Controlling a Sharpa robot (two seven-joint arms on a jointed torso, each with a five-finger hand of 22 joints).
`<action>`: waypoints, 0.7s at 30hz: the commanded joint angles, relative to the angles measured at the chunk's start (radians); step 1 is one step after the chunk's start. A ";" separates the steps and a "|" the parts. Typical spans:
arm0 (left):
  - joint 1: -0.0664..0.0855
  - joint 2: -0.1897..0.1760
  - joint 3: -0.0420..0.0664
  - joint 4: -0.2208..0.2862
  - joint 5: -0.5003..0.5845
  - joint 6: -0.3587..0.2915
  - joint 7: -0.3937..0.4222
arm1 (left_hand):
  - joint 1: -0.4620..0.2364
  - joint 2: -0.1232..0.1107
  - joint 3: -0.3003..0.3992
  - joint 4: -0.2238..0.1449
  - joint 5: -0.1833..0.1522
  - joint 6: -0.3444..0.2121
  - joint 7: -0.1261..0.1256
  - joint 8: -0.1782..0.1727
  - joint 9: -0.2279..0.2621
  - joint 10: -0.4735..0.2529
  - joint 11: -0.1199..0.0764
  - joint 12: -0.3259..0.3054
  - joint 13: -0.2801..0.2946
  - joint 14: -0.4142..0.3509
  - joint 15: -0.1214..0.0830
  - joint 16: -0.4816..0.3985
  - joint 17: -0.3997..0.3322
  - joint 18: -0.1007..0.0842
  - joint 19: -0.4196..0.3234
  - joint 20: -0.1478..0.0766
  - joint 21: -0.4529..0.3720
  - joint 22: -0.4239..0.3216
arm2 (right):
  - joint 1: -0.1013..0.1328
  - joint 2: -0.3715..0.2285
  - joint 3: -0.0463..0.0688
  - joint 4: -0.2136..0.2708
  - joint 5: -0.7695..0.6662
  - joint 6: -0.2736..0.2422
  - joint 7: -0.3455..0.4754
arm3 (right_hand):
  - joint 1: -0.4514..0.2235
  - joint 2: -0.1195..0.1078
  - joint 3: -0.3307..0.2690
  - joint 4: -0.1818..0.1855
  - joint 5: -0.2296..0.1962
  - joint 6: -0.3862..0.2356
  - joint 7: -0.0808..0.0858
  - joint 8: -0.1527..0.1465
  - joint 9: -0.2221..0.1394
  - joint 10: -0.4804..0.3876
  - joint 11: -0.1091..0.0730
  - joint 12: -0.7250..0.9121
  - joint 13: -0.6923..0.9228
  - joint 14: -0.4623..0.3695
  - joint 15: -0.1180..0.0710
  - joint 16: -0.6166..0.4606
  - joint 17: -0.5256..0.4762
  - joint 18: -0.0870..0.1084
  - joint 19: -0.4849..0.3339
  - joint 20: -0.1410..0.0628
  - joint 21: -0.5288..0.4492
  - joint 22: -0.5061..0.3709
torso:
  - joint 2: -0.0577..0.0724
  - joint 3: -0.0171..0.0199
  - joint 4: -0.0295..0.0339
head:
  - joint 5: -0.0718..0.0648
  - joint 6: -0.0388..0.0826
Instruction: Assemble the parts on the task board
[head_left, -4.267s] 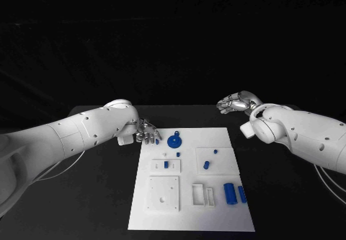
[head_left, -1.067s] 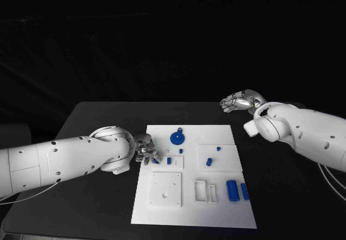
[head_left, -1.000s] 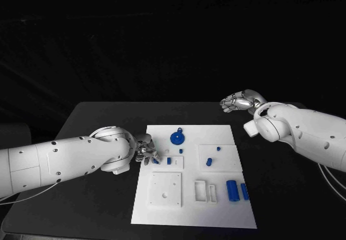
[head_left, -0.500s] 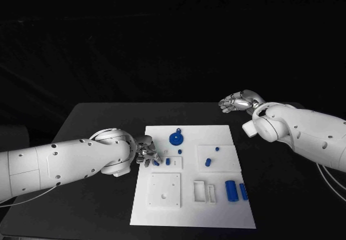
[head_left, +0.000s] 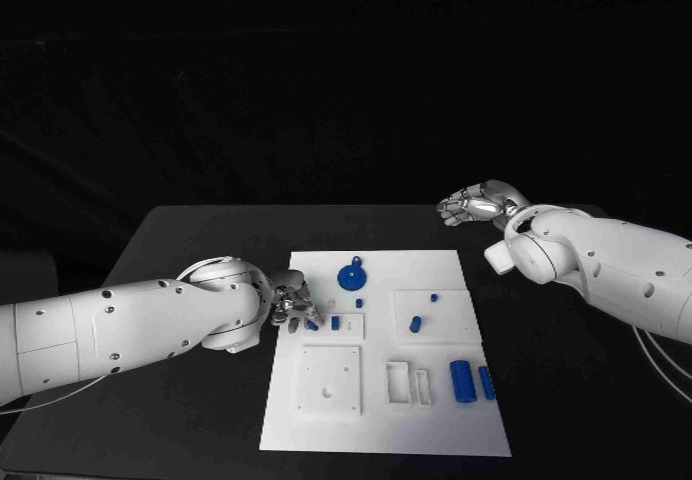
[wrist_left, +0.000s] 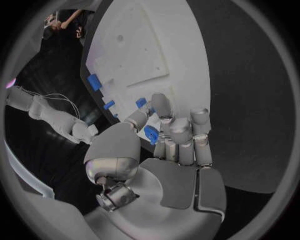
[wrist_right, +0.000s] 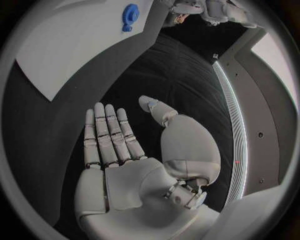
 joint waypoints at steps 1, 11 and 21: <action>-0.001 -0.001 0.000 0.004 -0.028 -0.022 0.009 | 0.006 0.007 0.005 0.001 0.006 0.034 -0.031 0.007 0.002 0.005 -0.003 0.006 0.001 0.003 -0.011 0.005 0.001 -0.005 0.006 -0.105 0.006 0.008 | -0.002 0.000 0.000 0.000 0.000 0.012 0.008 | -0.011 0.003 -0.003 0.004 0.005 -0.005 0.016 0.005 -0.002 0.003 0.003 -0.004 -0.001 -0.008 0.000 0.005 -0.002 0.009 -0.002 0.002 -0.005 0.002 | 0.000 -0.0002 0.0007 | 0.001 0.001; -0.002 -0.014 0.000 0.026 -0.024 -0.058 0.023 | 0.006 0.007 0.006 0.001 0.007 0.035 -0.032 0.008 0.002 0.005 -0.003 0.010 0.002 0.003 -0.012 0.007 0.003 -0.005 0.007 -0.105 0.007 0.009 | -0.003 -0.007 0.000 0.001 0.000 0.013 0.008 | -0.012 0.002 -0.004 0.004 0.006 -0.006 0.016 0.005 -0.002 0.003 0.004 -0.005 -0.001 -0.009 0.001 0.005 -0.002 0.010 -0.002 0.002 -0.005 0.002 | 0.000 0.0002 0.0004 | 0.001 -0.001; -0.018 -0.043 0.000 0.055 -0.024 -0.151 0.069 | 0.009 0.003 0.007 0.000 0.010 0.036 -0.033 0.011 0.003 0.004 -0.006 0.015 0.004 0.004 -0.014 0.011 0.006 -0.004 0.010 -0.107 0.011 0.011 | -0.004 -0.007 0.000 -0.001 0.000 0.020 0.008 | -0.013 0.001 -0.005 0.004 0.007 -0.006 0.016 0.006 -0.002 0.003 0.004 -0.005 -0.001 -0.009 0.001 0.005 -0.003 0.010 -0.003 0.003 -0.005 0.003 | -0.001 0.0013 0.0008 | 0.006 0.001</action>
